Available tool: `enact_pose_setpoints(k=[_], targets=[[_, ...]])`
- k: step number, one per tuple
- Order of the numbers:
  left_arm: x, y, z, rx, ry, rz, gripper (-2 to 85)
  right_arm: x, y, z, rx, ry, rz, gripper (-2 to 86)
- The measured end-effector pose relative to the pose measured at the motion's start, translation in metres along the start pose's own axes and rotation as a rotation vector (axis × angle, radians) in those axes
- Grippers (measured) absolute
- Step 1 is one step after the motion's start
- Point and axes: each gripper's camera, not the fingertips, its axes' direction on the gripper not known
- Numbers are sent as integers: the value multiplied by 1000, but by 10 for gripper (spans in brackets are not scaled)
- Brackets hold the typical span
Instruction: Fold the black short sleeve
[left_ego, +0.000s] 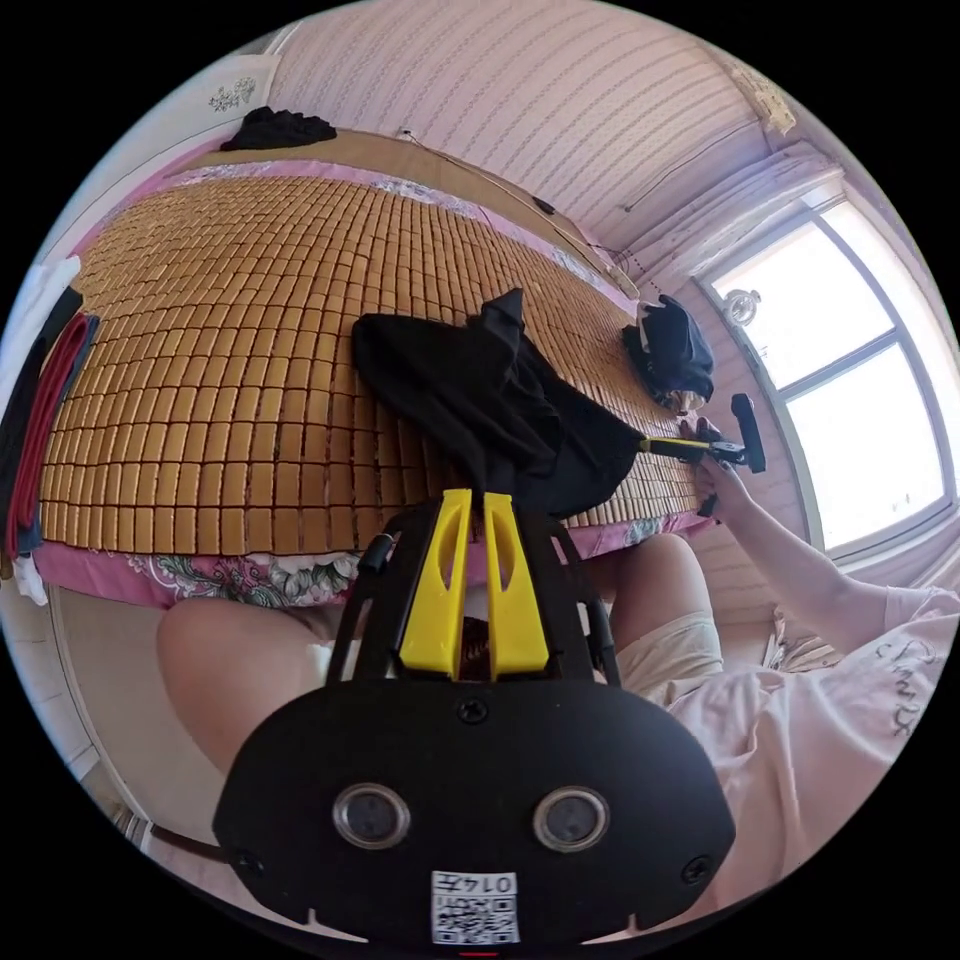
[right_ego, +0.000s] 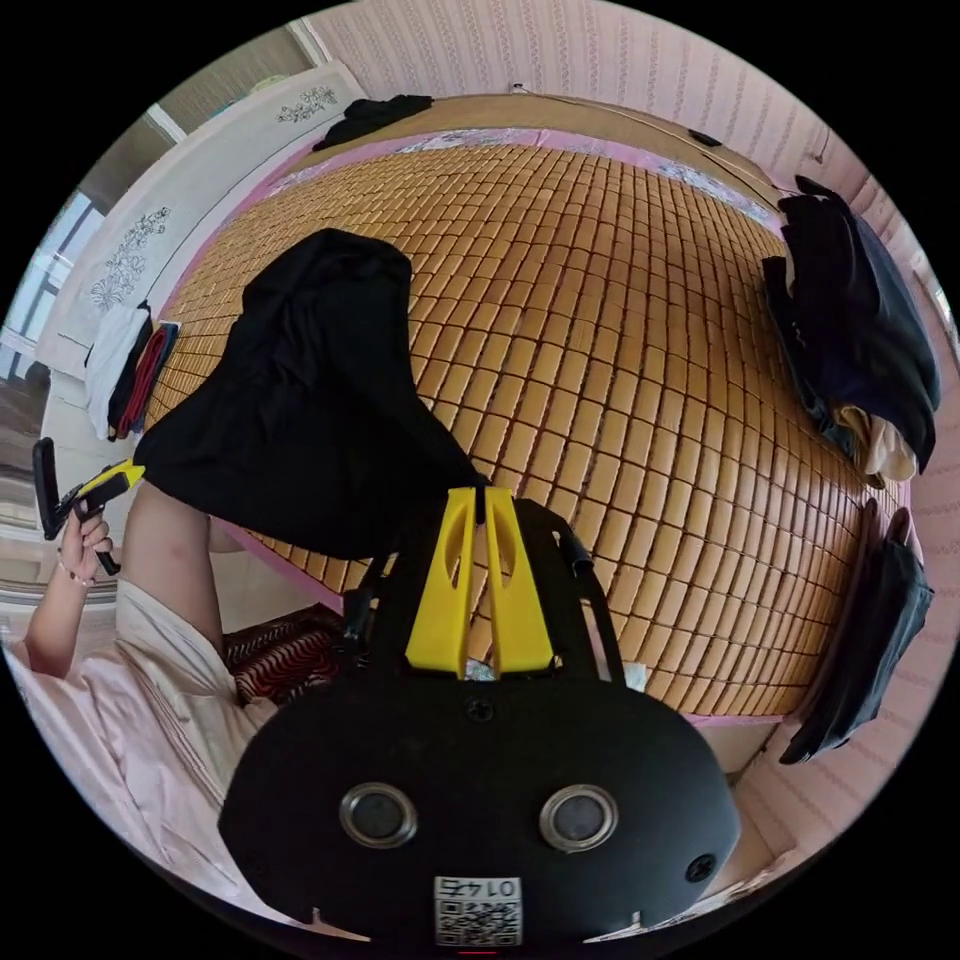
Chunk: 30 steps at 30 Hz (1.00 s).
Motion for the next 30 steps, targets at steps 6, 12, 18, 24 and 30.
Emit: enact_pose_setpoints(k=[6, 12, 18, 24, 30], targets=[[20, 9, -110, 278, 131, 27, -7, 23, 32, -89, 211, -430, 39, -1], [73, 13, -265, 705, 181, 202, -8, 11, 61, -237, 622, -674, -125, 4], [135, 40, -406, 1024, 222, 381, -9, -20, 121, -382, 1045, -678, -317, 5], [188, 89, -484, 1189, 206, 552, -9, -56, 187, -462, 1260, -561, -455, 5], [231, 143, -539, 1321, -9, 711, -7, -93, 245, -508, 1366, -422, -531, 5]])
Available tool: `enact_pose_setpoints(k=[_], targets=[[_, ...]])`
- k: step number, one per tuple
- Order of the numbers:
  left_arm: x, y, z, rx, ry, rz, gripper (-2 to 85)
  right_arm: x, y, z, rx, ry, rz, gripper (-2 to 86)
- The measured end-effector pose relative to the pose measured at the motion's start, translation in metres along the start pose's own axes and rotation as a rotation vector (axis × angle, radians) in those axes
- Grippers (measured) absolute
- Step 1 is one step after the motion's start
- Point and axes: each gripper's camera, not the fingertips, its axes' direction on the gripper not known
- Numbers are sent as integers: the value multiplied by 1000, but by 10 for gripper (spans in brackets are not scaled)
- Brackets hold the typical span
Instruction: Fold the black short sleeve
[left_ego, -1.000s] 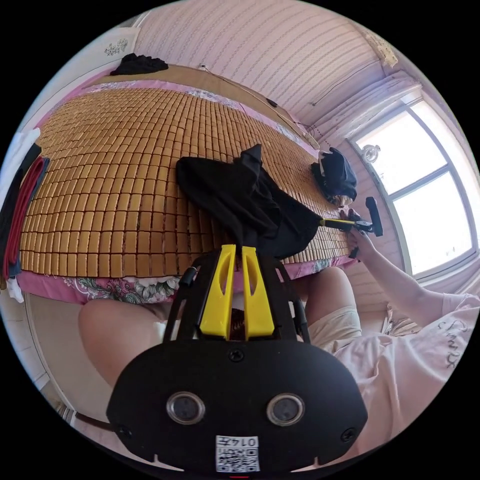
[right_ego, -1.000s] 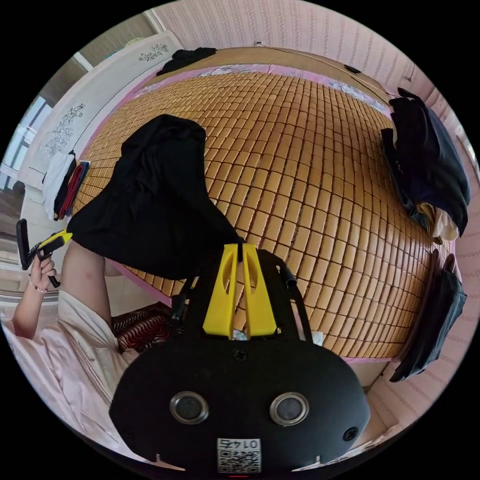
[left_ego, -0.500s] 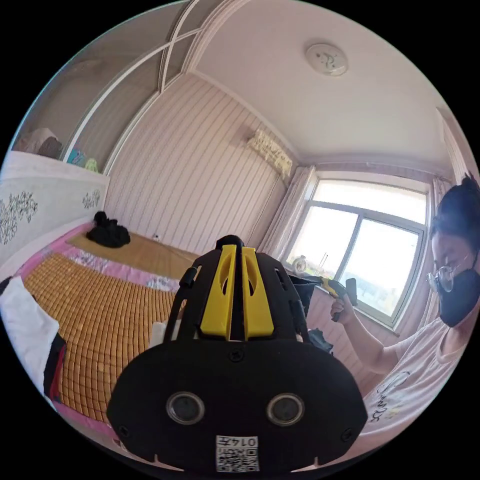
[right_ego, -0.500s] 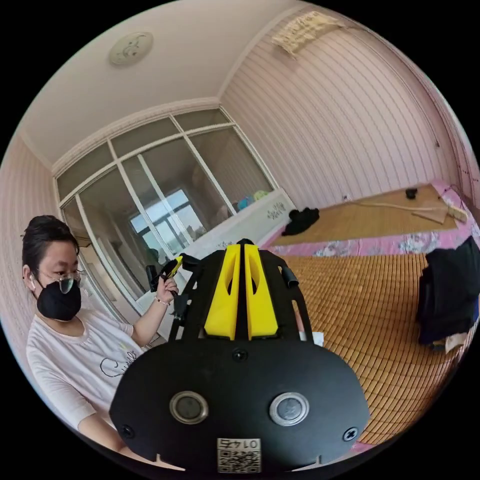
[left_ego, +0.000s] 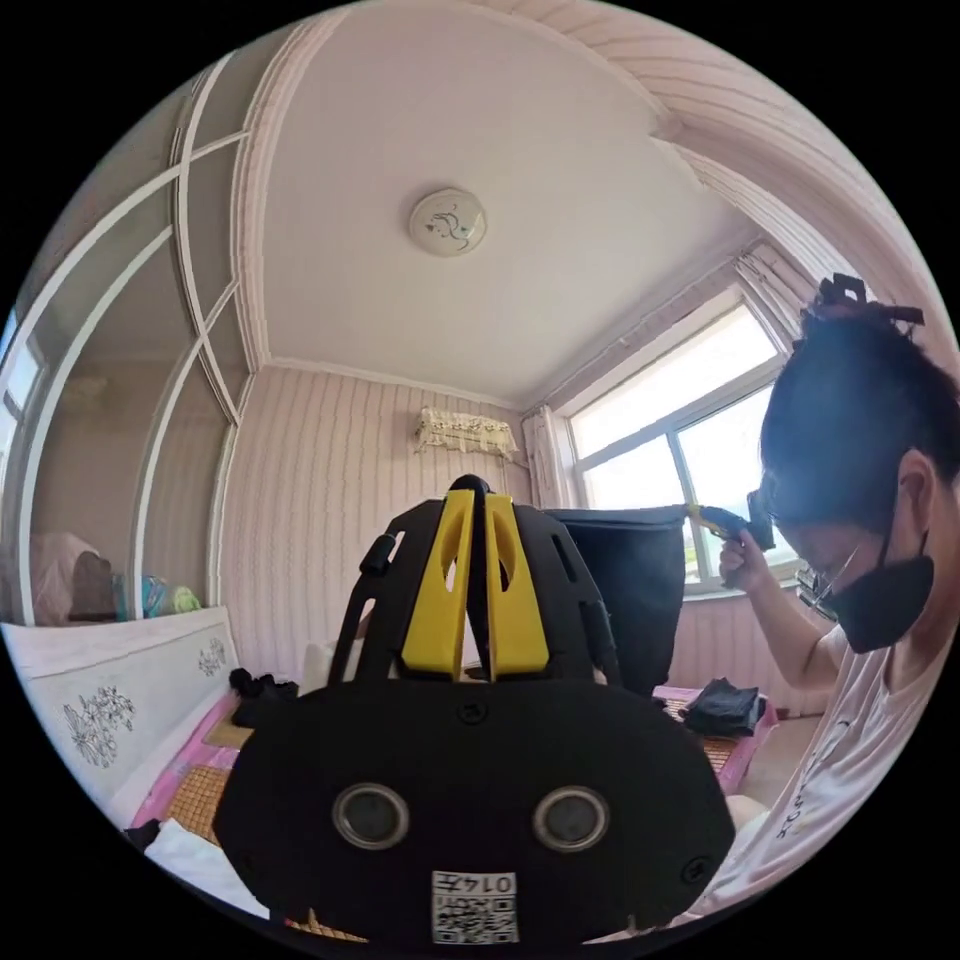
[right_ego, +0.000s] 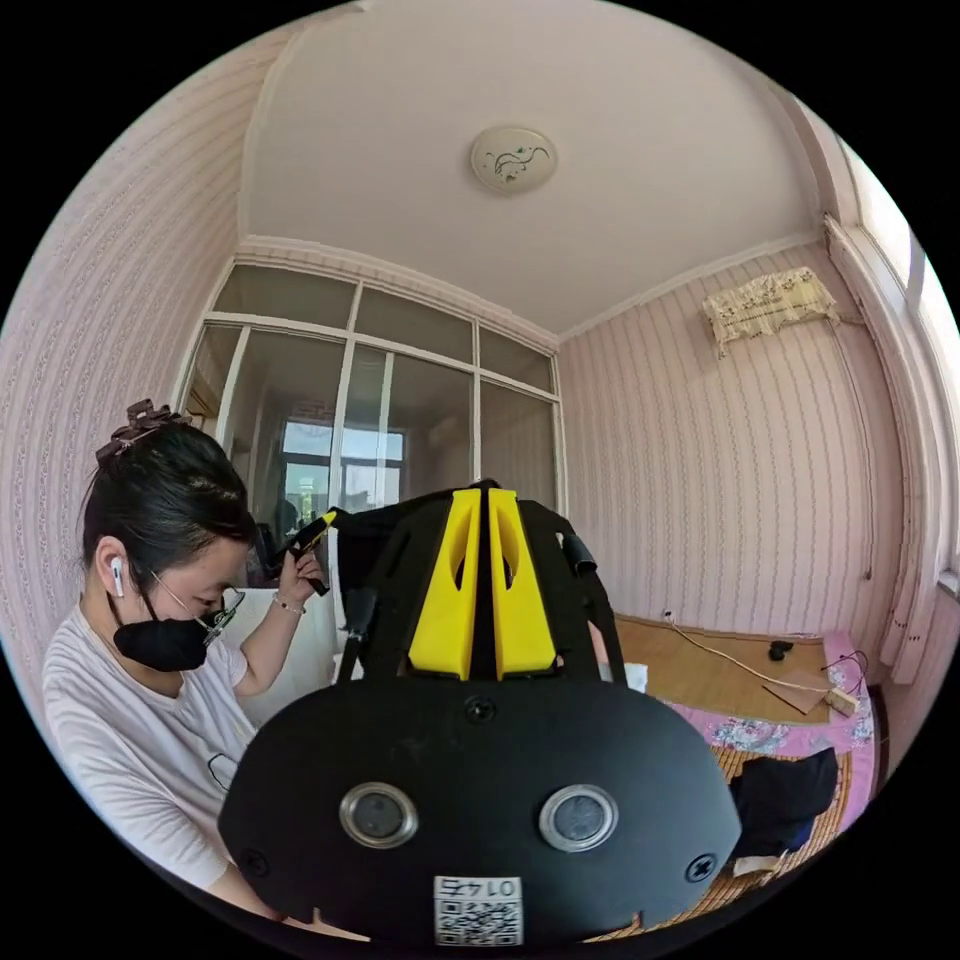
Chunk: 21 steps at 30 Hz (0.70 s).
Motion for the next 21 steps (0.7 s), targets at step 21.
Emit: enact_pose_setpoints(k=[21], targets=[[-144, 96, 223, -543, -25, -314, -6, 214, 103, 200, -224, 216, 532, 6]])
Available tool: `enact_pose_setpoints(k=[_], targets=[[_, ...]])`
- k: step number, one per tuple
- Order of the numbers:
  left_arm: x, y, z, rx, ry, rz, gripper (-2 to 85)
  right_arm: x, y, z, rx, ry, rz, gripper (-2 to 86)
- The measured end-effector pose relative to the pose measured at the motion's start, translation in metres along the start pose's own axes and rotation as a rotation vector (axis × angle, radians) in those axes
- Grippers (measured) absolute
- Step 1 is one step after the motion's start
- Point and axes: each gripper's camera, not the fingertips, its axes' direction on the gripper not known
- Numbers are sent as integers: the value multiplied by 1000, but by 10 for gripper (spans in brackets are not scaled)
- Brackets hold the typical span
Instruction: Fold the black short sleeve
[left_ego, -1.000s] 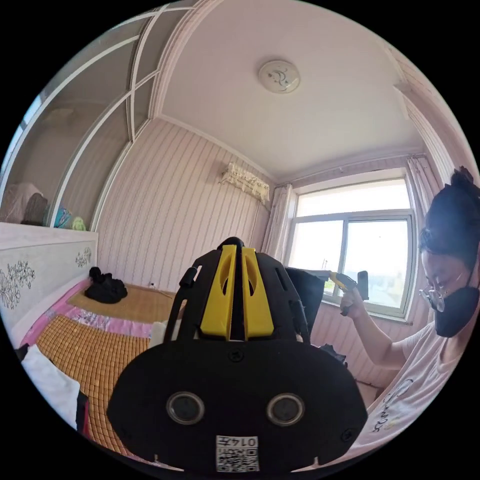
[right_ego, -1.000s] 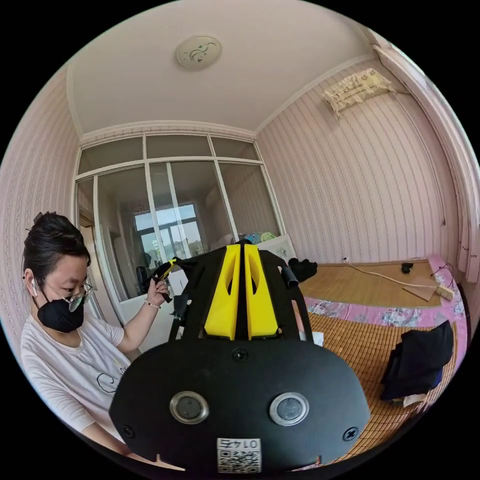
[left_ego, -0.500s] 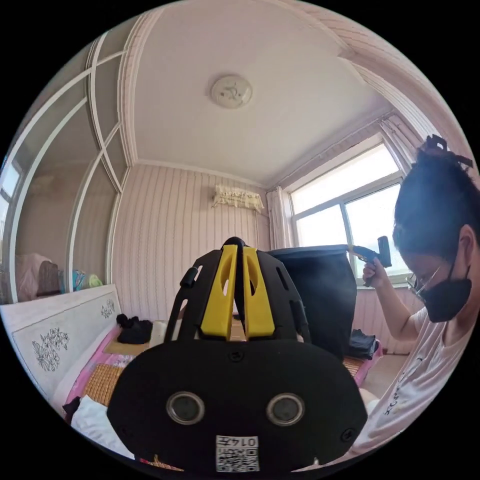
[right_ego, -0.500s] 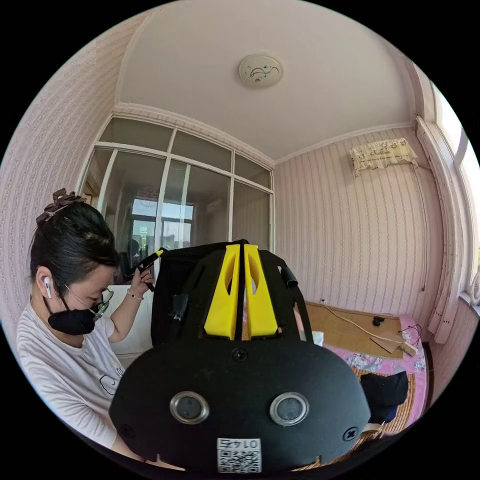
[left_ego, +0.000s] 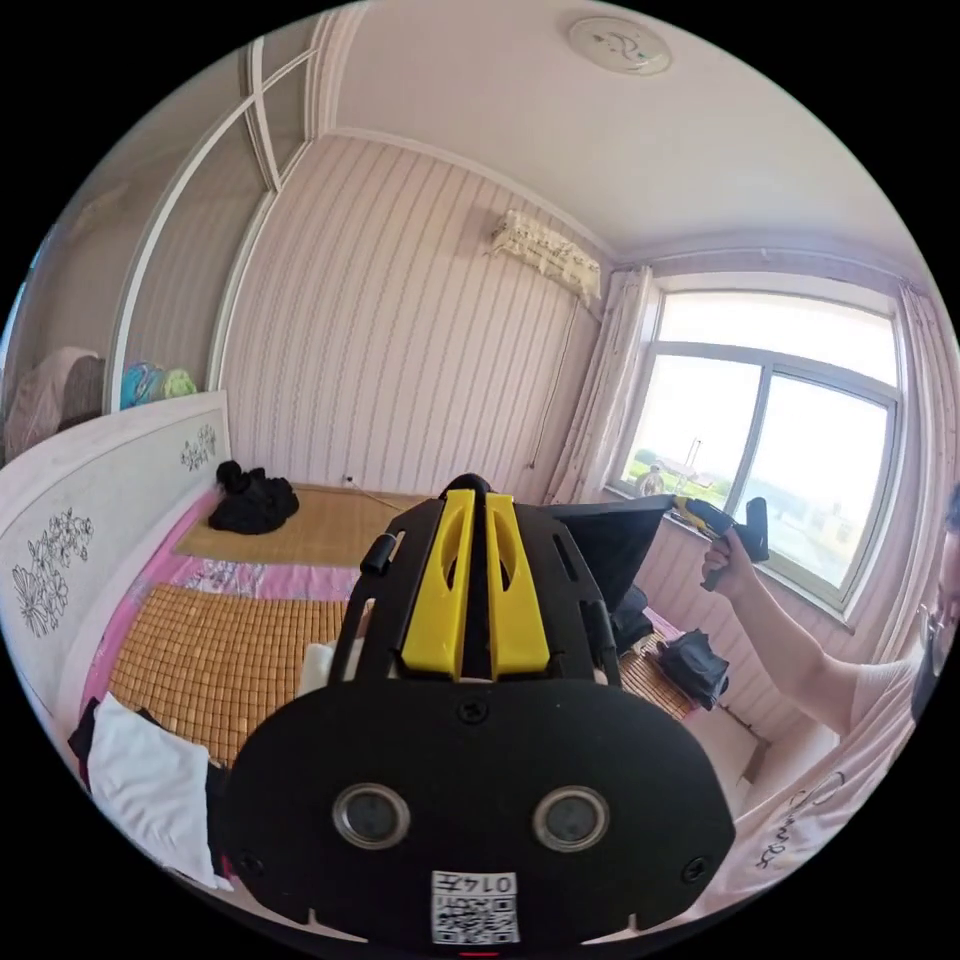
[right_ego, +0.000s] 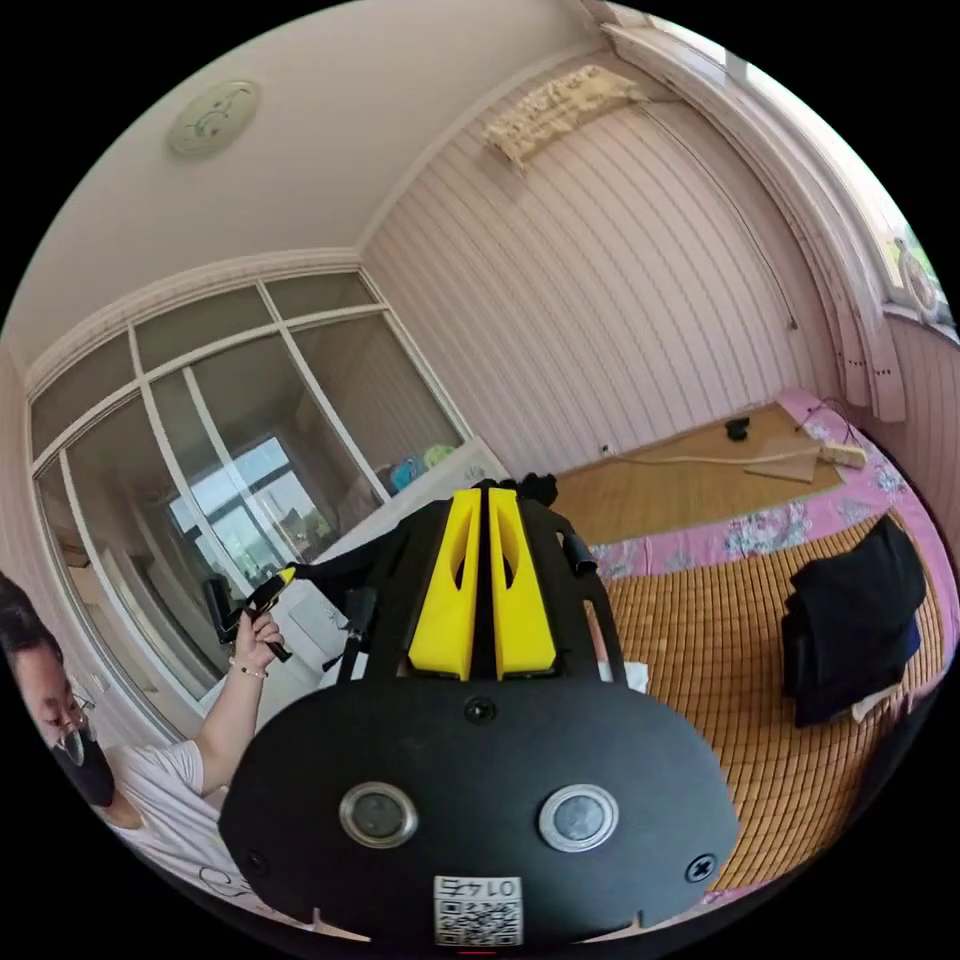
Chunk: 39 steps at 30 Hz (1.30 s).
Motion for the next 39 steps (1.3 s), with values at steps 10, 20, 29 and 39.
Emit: enact_pose_setpoints(k=[10, 20, 29, 39], targets=[[-99, 138, 135, -541, -21, -184, -5, 91, 100, 87, -349, 181, -27, 6], [-174, 300, 214, -1058, -13, -386, -3, 246, 265, 159, -644, 252, 696, 6], [-196, 320, 204, -1111, 10, -351, -1, 254, 280, 184, -801, 220, 682, 7], [-219, 332, 208, -1203, 51, -336, 31, 245, 282, 234, -953, 317, 591, 29]])
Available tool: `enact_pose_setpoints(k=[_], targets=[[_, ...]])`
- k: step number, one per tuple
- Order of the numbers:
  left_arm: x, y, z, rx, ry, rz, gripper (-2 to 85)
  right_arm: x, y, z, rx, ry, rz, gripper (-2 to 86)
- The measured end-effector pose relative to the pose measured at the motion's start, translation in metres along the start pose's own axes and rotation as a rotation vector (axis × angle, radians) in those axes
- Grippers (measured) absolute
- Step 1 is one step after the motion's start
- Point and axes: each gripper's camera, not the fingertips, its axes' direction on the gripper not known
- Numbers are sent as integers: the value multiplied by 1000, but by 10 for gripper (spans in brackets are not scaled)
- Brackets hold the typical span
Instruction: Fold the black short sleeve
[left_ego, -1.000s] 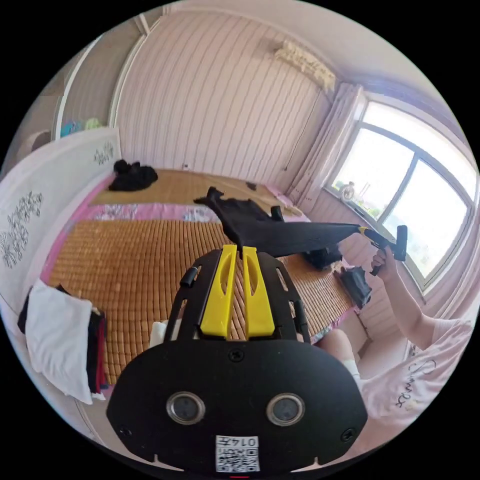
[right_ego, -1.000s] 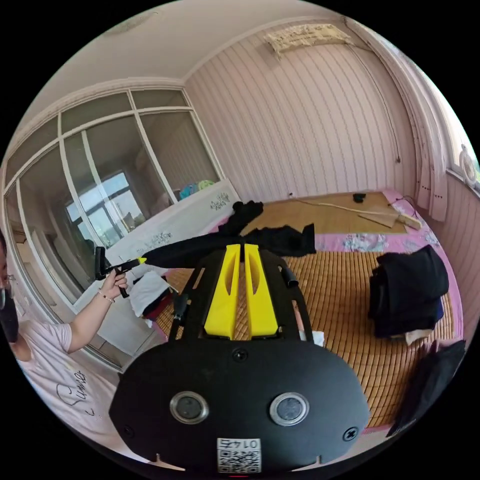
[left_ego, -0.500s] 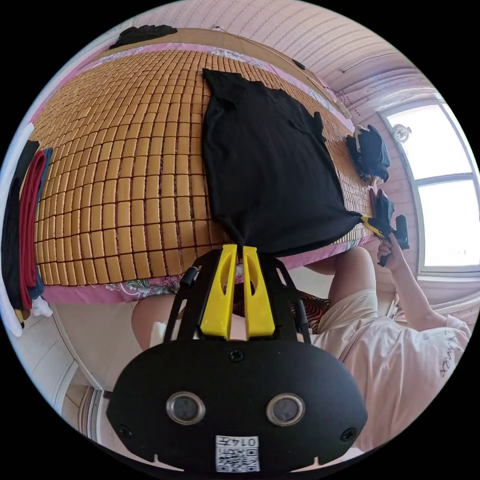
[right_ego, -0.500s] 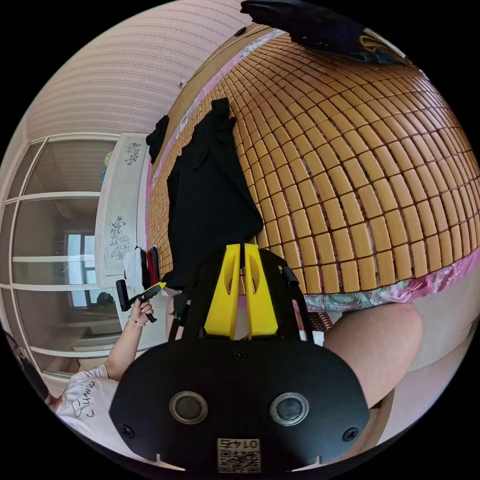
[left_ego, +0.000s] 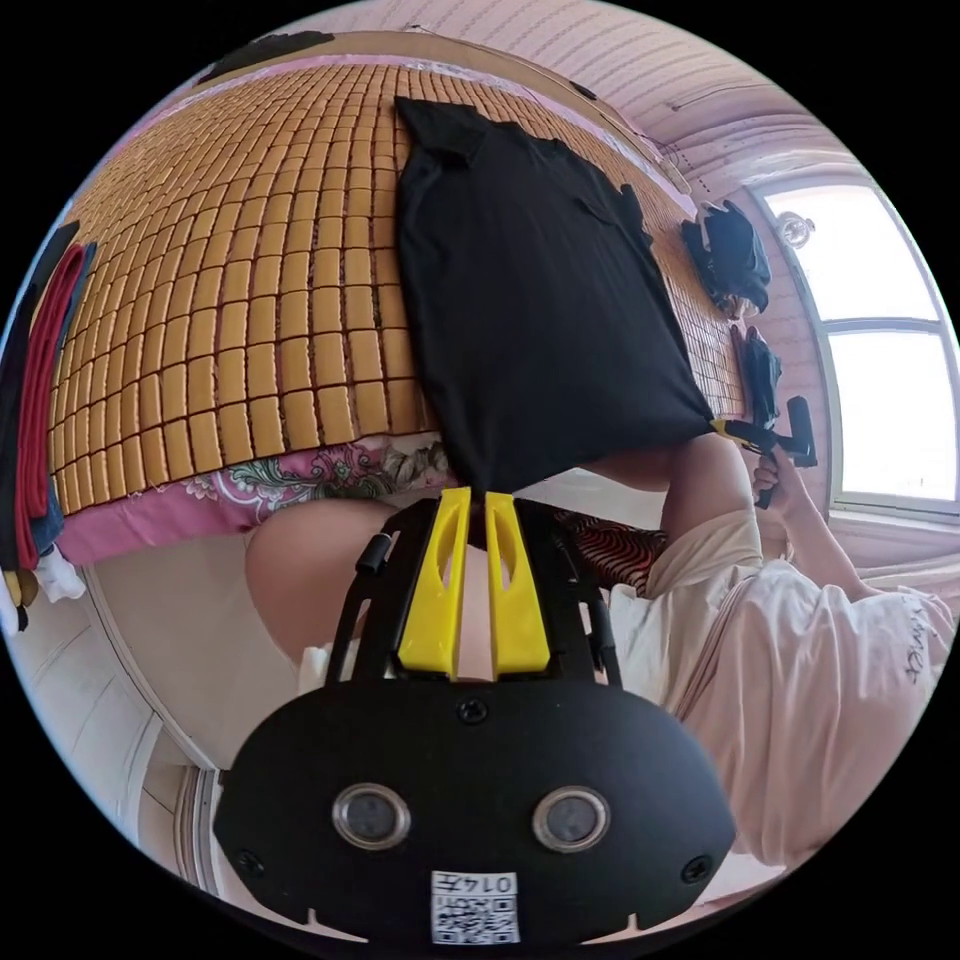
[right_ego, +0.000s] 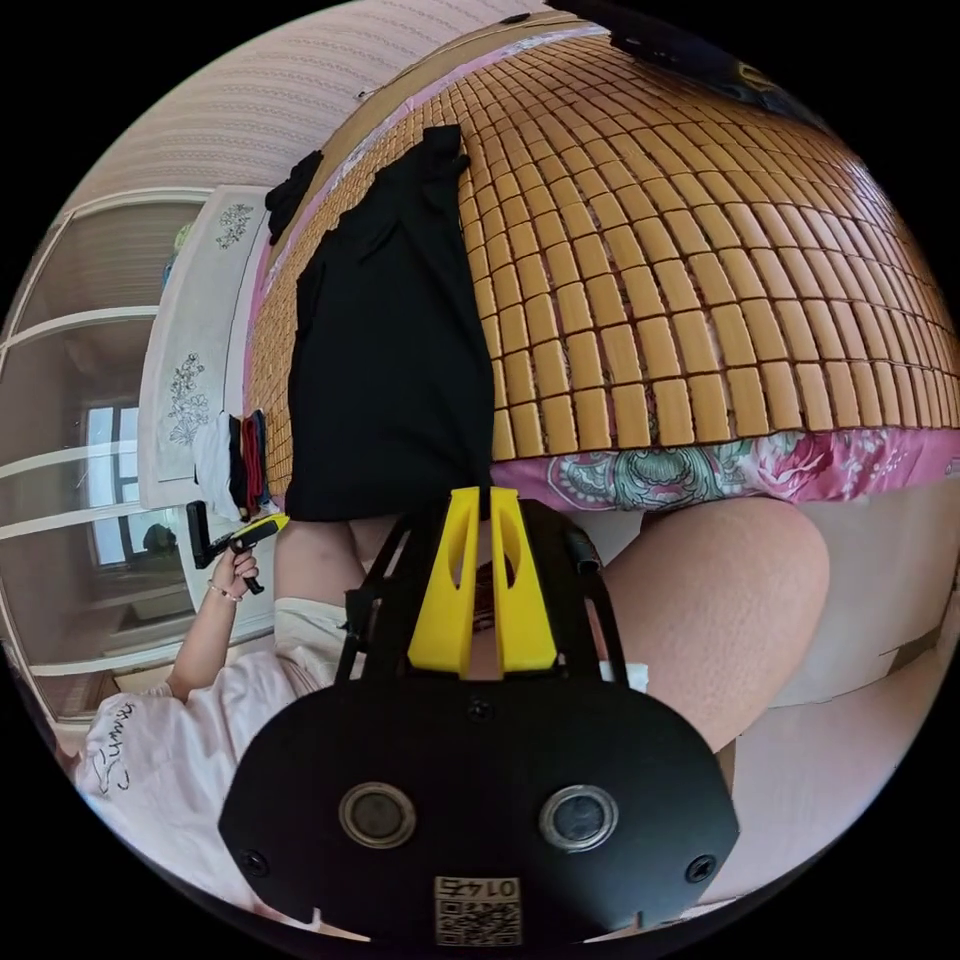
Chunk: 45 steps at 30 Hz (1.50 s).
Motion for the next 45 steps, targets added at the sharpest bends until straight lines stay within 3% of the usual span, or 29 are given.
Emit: enact_pose_setpoints(k=[6, 10, 20, 27, 31, 39, 43, 45], targets=[[-9, 1, -12, 17, -86, 35, 47, -27, -31, 22, -120, 187, -73, 78], [-4, -8, -31, 105, -198, 122, 47, -66, -64, 14, -59, 367, -181, 87], [13, -152, -22, 395, -316, 308, 49, -281, -250, 88, 47, 263, -706, 92], [-16, -232, 6, 372, -384, 263, 60, -344, -353, 172, -8, 337, -724, 102], [-36, -249, 22, 323, -372, 235, 57, -353, -371, 201, -94, 432, -751, 12], [-67, -238, 1, 466, -249, 140, 44, -401, -376, 172, -78, 137, -885, -8], [-101, -216, -16, 561, -173, -21, 37, -464, -369, 188, -59, -76, -992, 2], [-114, -205, -20, 600, -164, -80, 32, -484, -361, 201, -41, -74, -1028, 29]])
